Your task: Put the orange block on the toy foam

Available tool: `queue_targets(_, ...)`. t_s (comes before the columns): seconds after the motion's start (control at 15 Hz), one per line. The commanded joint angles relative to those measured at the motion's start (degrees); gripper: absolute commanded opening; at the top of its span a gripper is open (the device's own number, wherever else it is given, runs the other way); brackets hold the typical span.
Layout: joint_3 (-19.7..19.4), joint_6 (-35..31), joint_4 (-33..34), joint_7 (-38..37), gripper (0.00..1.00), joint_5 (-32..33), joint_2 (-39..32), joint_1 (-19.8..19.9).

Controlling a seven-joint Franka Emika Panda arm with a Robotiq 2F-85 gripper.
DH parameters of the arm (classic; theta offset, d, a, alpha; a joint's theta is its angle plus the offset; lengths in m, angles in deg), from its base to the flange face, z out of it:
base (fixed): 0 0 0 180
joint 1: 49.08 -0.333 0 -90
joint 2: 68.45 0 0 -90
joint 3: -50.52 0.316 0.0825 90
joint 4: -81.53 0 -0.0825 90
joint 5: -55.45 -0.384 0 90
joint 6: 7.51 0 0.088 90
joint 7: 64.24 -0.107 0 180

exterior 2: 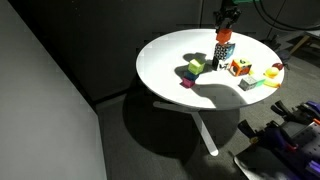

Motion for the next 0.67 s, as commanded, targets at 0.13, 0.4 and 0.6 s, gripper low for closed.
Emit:
queue_targets(0.13,0.21,2.49,3.6,-0.65,0.28,-1.69,-1.64,1.27)
queue_targets(0.4,0.19,2.51,3.88,-0.54,0.28,-2.71,-2.02,2.01)
queue_targets(0.6,0.13,2.51,4.09,-0.49,0.28,-3.23,-2.31,2.44)
